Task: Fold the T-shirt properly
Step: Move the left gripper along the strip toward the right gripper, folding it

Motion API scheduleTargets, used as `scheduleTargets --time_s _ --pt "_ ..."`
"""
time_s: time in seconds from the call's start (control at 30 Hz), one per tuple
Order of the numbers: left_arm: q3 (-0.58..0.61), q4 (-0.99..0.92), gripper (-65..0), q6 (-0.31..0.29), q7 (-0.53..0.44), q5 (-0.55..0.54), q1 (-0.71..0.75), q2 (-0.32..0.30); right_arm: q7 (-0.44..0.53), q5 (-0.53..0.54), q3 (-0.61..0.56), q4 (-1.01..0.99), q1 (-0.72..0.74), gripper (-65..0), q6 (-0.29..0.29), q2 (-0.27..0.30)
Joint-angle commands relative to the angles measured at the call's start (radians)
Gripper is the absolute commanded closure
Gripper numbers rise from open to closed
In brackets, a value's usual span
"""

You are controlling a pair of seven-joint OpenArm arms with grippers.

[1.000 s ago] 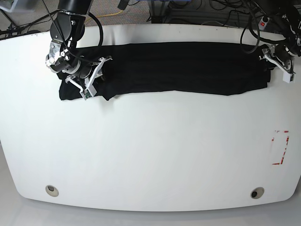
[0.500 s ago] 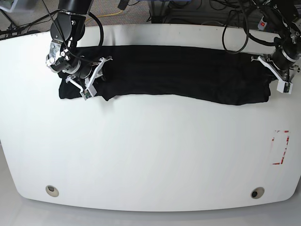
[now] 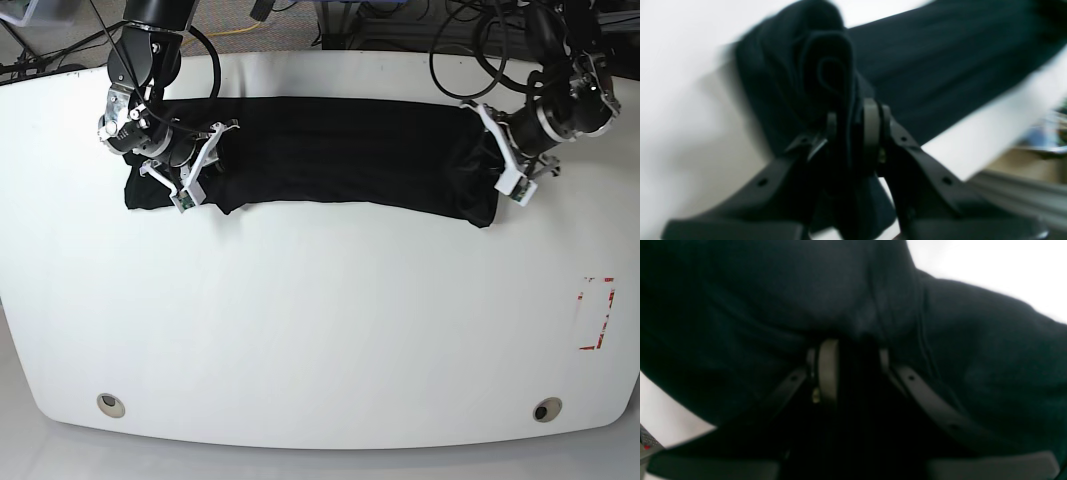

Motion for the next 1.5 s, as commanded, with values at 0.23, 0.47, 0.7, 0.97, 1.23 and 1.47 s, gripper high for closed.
scheduleTargets --time_s 0.23,0.47,0.7,0.97,1.23,1.47 --pt "0.142 -0.017 -5.6 -0.001 0.027 -0.019 -0.068 0.106 -0.02 -0.021 0.001 0.006 0.001 -14.4 -0.002 0.005" --pt "0.213 -0.057 -9.2 -0.001 0.027 -0.018 -0.111 0.145 -0.02 -0.021 0.001 0.006 0.001 -14.4 -0.002 0.005" --pt "0.277 -0.128 -21.5 -0.001 0.027 -0.018 -0.145 0.156 -0.02 -0.021 0.001 0.006 0.001 -14.4 -0.002 0.005" --pt "0.421 -0.135 -36.9 0.158 0.029 -0.027 -0.186 0.16 -0.02 -0.016 0.001 0.006 0.002 -14.4 -0.002 0.005" --pt "0.503 -0.052 -41.5 0.27 0.037 -0.021 -0.268 0.2 -0.02 -0.011 0.007 0.012 0.01 -14.4 -0.002 0.006" --pt "0.36 -0.013 -41.5 0.27 0.037 -0.019 -0.26 0.102 -0.054 -0.01 0.022 0.102 0.013 -17.3 -0.002 0.001"
